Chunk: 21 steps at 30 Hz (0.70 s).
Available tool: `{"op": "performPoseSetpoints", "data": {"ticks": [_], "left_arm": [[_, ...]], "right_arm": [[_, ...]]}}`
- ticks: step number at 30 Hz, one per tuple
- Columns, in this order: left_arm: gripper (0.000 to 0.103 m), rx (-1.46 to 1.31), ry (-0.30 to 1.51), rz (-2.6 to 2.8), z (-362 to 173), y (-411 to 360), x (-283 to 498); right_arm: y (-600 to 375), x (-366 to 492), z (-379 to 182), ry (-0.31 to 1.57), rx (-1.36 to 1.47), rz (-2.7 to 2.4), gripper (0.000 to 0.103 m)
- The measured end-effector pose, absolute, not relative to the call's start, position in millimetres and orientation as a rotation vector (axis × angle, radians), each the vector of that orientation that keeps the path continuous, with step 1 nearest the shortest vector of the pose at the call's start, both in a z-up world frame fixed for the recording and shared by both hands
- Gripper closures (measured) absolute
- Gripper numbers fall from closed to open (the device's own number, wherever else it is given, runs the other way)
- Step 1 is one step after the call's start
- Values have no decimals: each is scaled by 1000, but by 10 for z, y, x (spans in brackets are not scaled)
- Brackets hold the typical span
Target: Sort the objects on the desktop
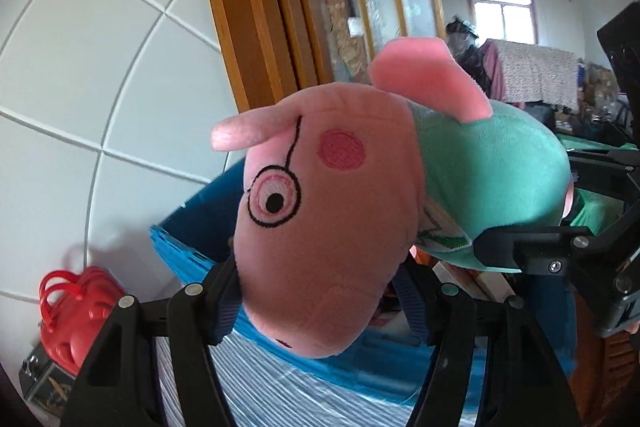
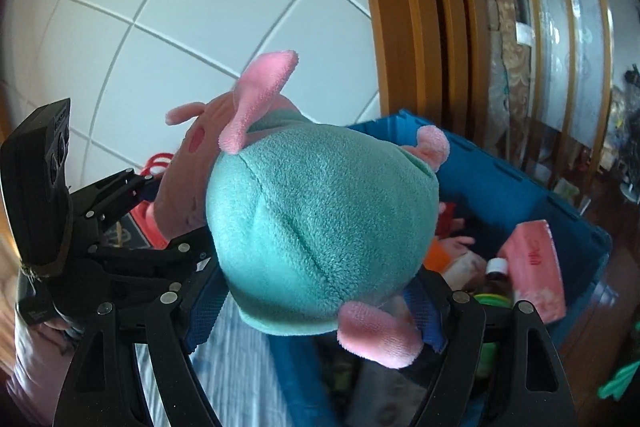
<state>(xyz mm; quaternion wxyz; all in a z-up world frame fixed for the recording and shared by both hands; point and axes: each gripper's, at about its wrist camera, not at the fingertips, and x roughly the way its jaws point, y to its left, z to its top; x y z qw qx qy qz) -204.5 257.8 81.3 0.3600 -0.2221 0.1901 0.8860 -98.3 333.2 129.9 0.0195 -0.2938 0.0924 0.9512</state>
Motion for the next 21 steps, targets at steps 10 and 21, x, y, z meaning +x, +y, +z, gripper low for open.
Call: {"op": "performPoseSetpoints", "data": {"ticks": [10,21], "left_arm": [[36,-1214,411,2268,214,3366,-2604],[36,-1264,461,2322,264,3519,-2410]], "right_arm": [[4219,-1574,788,399,-1286,2804,18],[4511,-1508,750,337,-1270,2801,0]]}}
